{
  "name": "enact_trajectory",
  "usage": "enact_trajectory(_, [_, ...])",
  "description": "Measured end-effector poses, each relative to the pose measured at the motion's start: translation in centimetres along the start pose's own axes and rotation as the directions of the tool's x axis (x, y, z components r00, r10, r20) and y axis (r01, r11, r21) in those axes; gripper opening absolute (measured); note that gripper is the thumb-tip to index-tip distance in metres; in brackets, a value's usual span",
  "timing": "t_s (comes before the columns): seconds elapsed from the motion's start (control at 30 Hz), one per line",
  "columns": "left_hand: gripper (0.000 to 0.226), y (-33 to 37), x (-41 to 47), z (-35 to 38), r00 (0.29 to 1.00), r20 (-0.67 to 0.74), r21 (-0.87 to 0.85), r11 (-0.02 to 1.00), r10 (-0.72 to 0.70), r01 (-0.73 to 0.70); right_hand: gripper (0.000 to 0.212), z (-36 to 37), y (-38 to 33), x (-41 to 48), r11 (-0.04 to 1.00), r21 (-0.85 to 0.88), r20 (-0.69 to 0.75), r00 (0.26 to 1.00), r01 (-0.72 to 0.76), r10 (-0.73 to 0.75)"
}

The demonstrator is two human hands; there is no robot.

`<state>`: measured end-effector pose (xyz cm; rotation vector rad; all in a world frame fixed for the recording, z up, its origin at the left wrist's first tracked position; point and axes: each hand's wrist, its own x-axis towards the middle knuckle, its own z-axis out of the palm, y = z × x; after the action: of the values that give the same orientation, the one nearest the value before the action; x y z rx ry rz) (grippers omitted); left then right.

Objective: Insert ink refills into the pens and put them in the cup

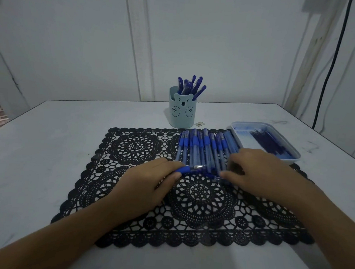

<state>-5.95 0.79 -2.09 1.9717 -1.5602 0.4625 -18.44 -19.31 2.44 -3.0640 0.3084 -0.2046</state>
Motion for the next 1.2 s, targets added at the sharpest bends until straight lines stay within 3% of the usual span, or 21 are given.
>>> enact_trajectory(0.1, [0.032,0.0,0.0,0.1,1.000,0.007,0.012,1.000,0.003,-0.003,0.028,0.4,-0.1,0.1,0.998,-0.060,0.050,0.999,0.025,-0.023])
enact_trajectory(0.43, [0.033,0.0,0.1,0.0,1.000,0.026,0.011,1.000,-0.005,0.005,0.013,0.2,-0.7,-0.5,0.991,-0.002,-0.024,0.991,0.130,-0.130])
enact_trajectory(0.7, [0.033,0.0,0.2,-0.1,0.999,-0.029,-0.008,0.999,-0.033,0.033,0.003,-0.9,-1.2,-0.6,0.901,0.402,-0.224,0.972,0.163,-0.076])
enact_trajectory(0.77, [0.033,0.0,0.2,-0.1,0.998,-0.041,-0.010,0.999,-0.049,0.049,0.010,-0.9,-1.5,-0.6,0.860,0.480,-0.243,0.968,0.171,-0.057])
enact_trajectory(1.2, [0.032,0.2,0.3,-0.2,0.999,-0.012,-0.039,0.999,-0.037,0.036,0.005,0.2,-2.3,-0.2,0.777,0.615,-0.213,0.977,0.134,0.000])
